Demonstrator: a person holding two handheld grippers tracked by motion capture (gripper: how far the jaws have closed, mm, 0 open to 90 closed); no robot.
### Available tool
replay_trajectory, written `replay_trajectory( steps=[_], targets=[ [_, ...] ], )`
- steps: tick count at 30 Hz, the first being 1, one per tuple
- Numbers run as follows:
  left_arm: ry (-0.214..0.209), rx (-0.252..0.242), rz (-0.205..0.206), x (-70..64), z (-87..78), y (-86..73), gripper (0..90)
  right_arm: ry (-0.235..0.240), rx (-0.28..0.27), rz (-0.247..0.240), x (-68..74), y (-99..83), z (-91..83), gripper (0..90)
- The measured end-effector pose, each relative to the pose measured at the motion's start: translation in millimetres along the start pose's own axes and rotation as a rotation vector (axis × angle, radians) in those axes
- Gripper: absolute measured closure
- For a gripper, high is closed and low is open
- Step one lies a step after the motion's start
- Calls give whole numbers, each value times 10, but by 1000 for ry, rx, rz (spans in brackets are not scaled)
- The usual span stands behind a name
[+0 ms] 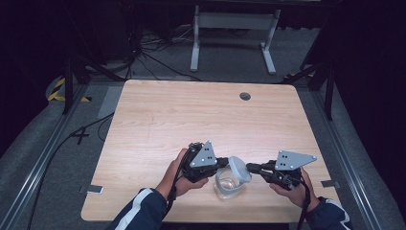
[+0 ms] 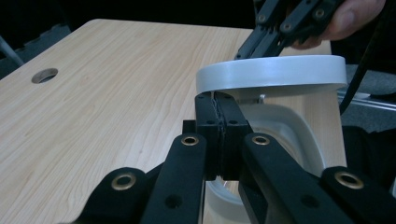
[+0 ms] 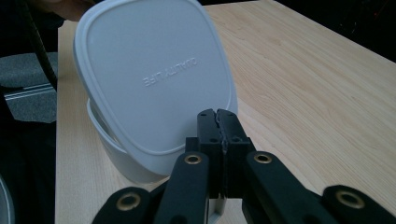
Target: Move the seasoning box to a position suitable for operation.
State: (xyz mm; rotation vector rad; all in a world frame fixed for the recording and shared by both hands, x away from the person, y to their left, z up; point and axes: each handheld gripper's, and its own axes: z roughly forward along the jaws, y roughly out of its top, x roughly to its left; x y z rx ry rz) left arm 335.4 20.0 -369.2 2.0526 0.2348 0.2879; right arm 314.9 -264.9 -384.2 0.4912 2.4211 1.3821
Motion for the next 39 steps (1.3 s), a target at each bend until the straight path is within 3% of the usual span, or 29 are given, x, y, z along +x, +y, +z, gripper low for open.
replay_trajectory(
  steps=[19, 30, 39],
  targets=[
    [-35, 29, 45, -24, 200, 300, 866, -12, 11, 9, -6, -44, -98, 892],
    [-23, 46, 62, -9, 253, 311, 870, -22, 18, 20, -16, -72, -148, 889],
    [16, 58, 50, 42, 99, 218, 870, -38, 30, 17, -50, -113, -179, 870]
  ],
)
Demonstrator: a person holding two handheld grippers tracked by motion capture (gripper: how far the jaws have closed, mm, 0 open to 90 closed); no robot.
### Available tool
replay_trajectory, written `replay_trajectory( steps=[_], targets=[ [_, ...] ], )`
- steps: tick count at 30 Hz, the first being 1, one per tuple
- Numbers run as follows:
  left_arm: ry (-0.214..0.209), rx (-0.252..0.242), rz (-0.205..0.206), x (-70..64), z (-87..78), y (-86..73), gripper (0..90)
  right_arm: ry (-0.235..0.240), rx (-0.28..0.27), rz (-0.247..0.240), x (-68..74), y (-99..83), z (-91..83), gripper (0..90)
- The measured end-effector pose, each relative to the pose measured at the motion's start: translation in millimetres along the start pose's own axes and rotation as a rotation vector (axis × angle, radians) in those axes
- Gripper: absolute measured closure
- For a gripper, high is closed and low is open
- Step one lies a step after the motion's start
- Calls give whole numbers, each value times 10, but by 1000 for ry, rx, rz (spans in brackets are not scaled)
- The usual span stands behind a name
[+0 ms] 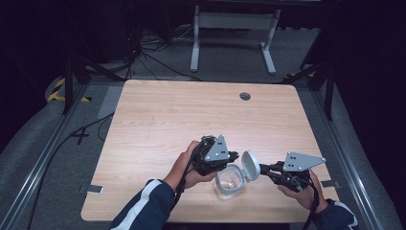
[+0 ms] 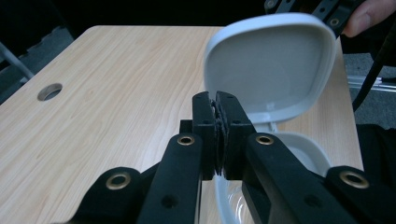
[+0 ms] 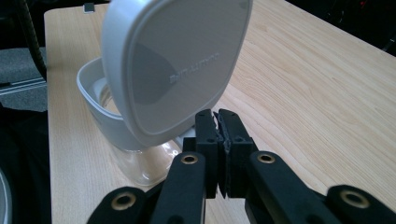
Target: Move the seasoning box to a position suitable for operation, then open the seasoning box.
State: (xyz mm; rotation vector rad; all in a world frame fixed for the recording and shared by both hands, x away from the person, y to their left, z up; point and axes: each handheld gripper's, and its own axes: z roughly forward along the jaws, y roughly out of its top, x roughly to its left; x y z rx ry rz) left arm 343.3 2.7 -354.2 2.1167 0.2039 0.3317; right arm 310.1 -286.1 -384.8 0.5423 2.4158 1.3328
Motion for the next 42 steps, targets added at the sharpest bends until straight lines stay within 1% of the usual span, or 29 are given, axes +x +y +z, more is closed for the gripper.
replay_trajectory(
  steps=[2, 3, 4, 5, 6, 7, 9, 10, 11, 14, 15, 17, 18, 19, 20, 21, 22, 23, 24, 25, 26, 27, 28, 31, 32, 35, 38, 39, 42],
  targets=[
    [18, 7, 12, 22, -50, -38, 864, -5, 3, 7, -8, -10, -10, 860],
    [25, 12, 4, 18, -81, -61, 861, -6, 5, 6, -12, -16, -14, 855],
    [33, 13, 6, 17, -111, -84, 858, -10, 7, 8, -13, -20, -19, 846],
    [45, 21, 20, 21, -147, -105, 857, -19, 7, 6, -16, -25, -23, 842],
    [63, 19, 16, 21, -216, -161, 857, -21, 7, 11, -31, -37, -34, 842],
    [63, 19, 16, 21, -216, -161, 857, -21, 7, 11, -31, -37, -34, 842],
    [88, 33, 14, 39, -298, -233, 857, -27, 12, 15, -43, -52, -49, 829],
    [102, 38, 2, 42, -339, -286, 857, -30, 14, 14, -50, -61, -55, 820],
    [110, 45, 8, 50, -368, -318, 852, -37, 20, 11, -56, -72, -66, 813],
    [123, 73, -16, 69, -473, -491, 838, -50, 27, 15, -82, -110, -95, 799],
    [134, 83, -14, 75, -499, -545, 838, -49, 26, 17, -96, -125, -101, 794],
    [144, 97, -37, 99, -552, -661, 835, -59, 37, 24, -117, -147, -105, 784],
    [144, 97, -37, 99, -552, -661, 832, -59, 37, 24, -117, -147, -105, 784],
    [162, 111, -46, 131, -598, -745, 831, -68, 46, 18, -135, -163, -104, 775],
    [163, 119, -58, 144, -618, -784, 828, -75, 54, 9, -140, -165, -103, 770],
    [163, 119, -58, 144, -618, -784, 824, -75, 54, 9, -140, -165, -103, 770],
    [172, 126, -60, 153, -631, -821, 819, -86, 64, 4, -147, -173, -104, 763],
    [187, 149, -59, 159, -653, -890, 815, -88, 68, 8, -149, -179, -109, 761],
    [187, 149, -59, 159, -653, -890, 812, -88, 68, 8, -149, -179, -109, 761],
    [197, 178, -60, 161, -677, -960, 808, -95, 72, 8, -154, -192, -116, 745],
    [197, 178, -60, 161, -677, -960, 808, -95, 72, 8, -154, -192, -116, 745],
    [214, 209, -67, 164, -699, -1037, 809, -100, 75, 9, -156, -205, -123, 741],
    [221, 208, -80, 165, -710, -1082, 809, -100, 76, 10, -159, -210, -126, 741],
    [237, 236, -98, 176, -767, -1209, 808, -111, 93, 4, -162, -224, -137, 729],
    [237, 236, -98, 176, -767, -1209, 806, -111, 93, 4, -162, -224, -137, 729],
    [251, 265, -104, 170, -835, -1301, 826, -125, 103, 7, -183, -255, -159, 708],
    [260, 264, -124, 156, -905, -1372, 826, -143, 115, 11, -199, -282, -177, 692],
    [264, 266, -127, 152, -926, -1391, 824, -143, 115, 19, -198, -291, -182, 686],
    [273, 275, -132, 143, -975, -1460, 822, -157, 126, 13, -200, -322, -198, 668]
  ],
)
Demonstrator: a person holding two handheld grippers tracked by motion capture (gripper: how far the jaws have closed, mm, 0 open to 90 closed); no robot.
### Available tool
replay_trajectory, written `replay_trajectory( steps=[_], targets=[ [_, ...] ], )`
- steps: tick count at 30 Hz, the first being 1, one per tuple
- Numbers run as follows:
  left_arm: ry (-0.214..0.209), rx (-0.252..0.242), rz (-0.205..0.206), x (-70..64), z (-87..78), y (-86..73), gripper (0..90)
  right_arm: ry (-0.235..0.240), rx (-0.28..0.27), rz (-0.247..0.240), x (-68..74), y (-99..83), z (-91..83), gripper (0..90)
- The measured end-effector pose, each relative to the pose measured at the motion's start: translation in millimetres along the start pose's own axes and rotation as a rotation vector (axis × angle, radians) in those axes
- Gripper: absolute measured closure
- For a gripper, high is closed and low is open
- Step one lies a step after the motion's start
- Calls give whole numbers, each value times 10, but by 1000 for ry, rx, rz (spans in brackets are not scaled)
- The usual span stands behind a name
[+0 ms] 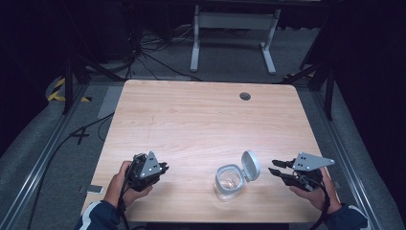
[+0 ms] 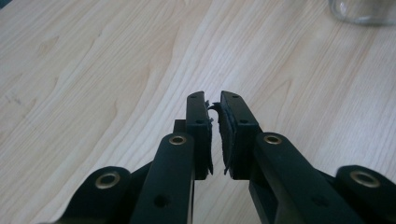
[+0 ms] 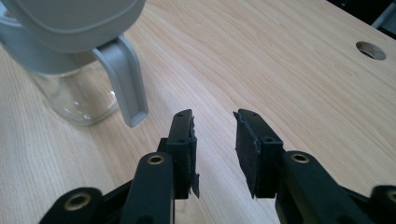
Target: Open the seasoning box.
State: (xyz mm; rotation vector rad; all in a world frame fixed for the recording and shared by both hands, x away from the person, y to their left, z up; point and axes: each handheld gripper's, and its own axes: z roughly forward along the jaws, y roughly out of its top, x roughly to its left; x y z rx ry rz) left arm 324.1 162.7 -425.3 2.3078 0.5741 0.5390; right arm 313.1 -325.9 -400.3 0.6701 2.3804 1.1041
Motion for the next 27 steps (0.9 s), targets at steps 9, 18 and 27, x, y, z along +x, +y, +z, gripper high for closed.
replay_trajectory(
  steps=[9, 18, 27],
  targets=[
    [22, 47, -22, 56, -79, -222, 767, -11, 24, 4, -23, -153, -113, 582],
    [7, 80, -70, 129, -104, -488, 635, -63, 86, 42, -148, -490, -267, 498],
    [8, 100, -133, 221, -130, -690, 467, -114, 121, 159, -276, -919, -345, 427]
  ],
)
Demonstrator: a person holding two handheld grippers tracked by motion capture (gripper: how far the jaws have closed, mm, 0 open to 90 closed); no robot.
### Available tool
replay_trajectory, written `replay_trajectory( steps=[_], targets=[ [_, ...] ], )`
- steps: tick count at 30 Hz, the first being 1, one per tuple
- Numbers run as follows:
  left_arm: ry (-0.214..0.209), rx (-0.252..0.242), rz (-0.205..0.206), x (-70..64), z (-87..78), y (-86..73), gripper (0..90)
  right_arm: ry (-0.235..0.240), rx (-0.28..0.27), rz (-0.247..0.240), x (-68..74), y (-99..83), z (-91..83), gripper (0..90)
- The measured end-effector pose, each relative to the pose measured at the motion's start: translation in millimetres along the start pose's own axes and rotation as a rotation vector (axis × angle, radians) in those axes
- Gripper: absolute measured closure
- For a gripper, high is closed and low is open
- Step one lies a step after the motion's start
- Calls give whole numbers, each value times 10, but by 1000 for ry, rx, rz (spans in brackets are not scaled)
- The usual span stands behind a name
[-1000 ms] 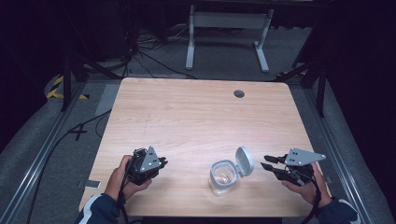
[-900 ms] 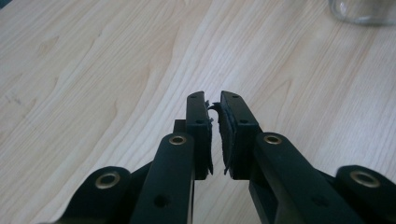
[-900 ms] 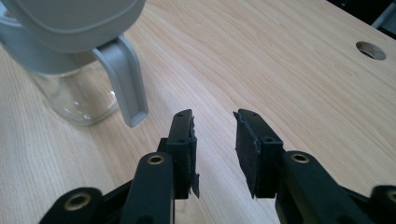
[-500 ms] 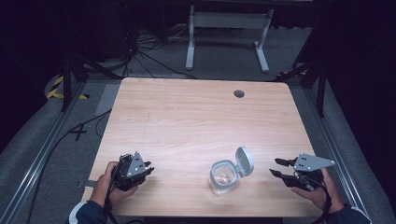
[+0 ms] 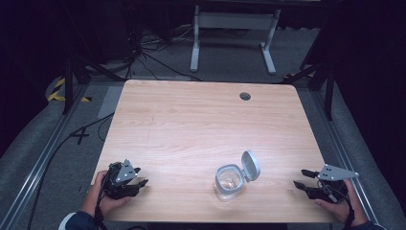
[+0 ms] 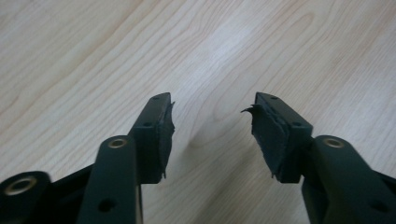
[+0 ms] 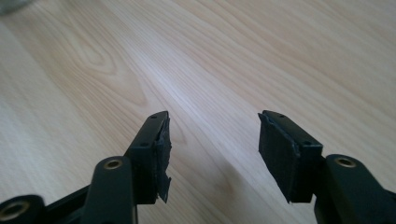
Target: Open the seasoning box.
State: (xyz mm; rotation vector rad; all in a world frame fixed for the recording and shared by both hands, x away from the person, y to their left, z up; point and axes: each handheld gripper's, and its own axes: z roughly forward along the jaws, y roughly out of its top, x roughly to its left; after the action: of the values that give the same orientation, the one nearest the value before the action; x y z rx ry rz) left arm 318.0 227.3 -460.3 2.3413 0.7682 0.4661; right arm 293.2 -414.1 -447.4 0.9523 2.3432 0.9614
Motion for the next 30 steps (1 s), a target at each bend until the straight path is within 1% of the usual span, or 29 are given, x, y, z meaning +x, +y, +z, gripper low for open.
replay_trajectory(
  steps=[1, 2, 3, 6, 7, 8, 9, 10, 12, 13, 14, 15, 16, 18, 25, 27, 28, 30],
  targets=[
    [-3, 6, -11, 13, 5, -21, 447, -1, 3, 23, -16, -46, 7, 417],
    [-4, -1, -18, 30, 12, -44, 421, 1, 4, 41, -30, -88, 20, 403],
    [-9, 3, -29, 52, 9, -72, 408, -4, 6, 51, -44, -124, 31, 392],
    [-20, -9, -63, 100, 19, -147, 363, 2, -4, 105, -64, -205, 31, 352],
    [-25, -21, -88, 114, 26, -184, 349, 1, -4, 111, -65, -218, 31, 339],
    [-20, -28, -100, 130, 23, -208, 326, 1, -15, 124, -68, -240, 29, 331],
    [-18, -38, -120, 135, 26, -228, 301, 2, -17, 132, -72, -251, 25, 319],
    [-18, -45, -130, 143, 31, -248, 281, 1, -14, 140, -75, -254, 20, 314],
    [-18, -65, -141, 166, 34, -292, 243, -5, -12, 141, -72, -252, 22, 303],
    [-27, -86, -185, 172, 48, -324, 222, -10, -11, 138, -68, -251, 26, 301],
    [-12, -80, -188, 176, 42, -327, 217, -9, -10, 138, -68, -252, 23, 300],
    [-12, -80, -188, 176, 42, -327, 203, -9, -10, 136, -70, -253, 24, 300],
    [0, -77, -185, 180, 44, -325, 203, -9, -10, 136, -70, -253, 24, 300],
    [1, -75, -201, 169, 47, -324, 189, -9, -11, 136, -71, -254, 25, 299],
    [10, -73, -210, 159, 44, -325, 186, -16, -6, 143, -67, -253, 24, 282],
    [10, -69, -217, 150, 40, -323, 185, -24, -7, 148, -63, -252, 28, 265],
    [14, -75, -220, 146, 45, -324, 185, -28, -6, 151, -61, -253, 29, 264],
    [17, -69, -217, 147, 41, -321, 184, -31, -4, 156, -57, -254, 27, 260]
  ],
)
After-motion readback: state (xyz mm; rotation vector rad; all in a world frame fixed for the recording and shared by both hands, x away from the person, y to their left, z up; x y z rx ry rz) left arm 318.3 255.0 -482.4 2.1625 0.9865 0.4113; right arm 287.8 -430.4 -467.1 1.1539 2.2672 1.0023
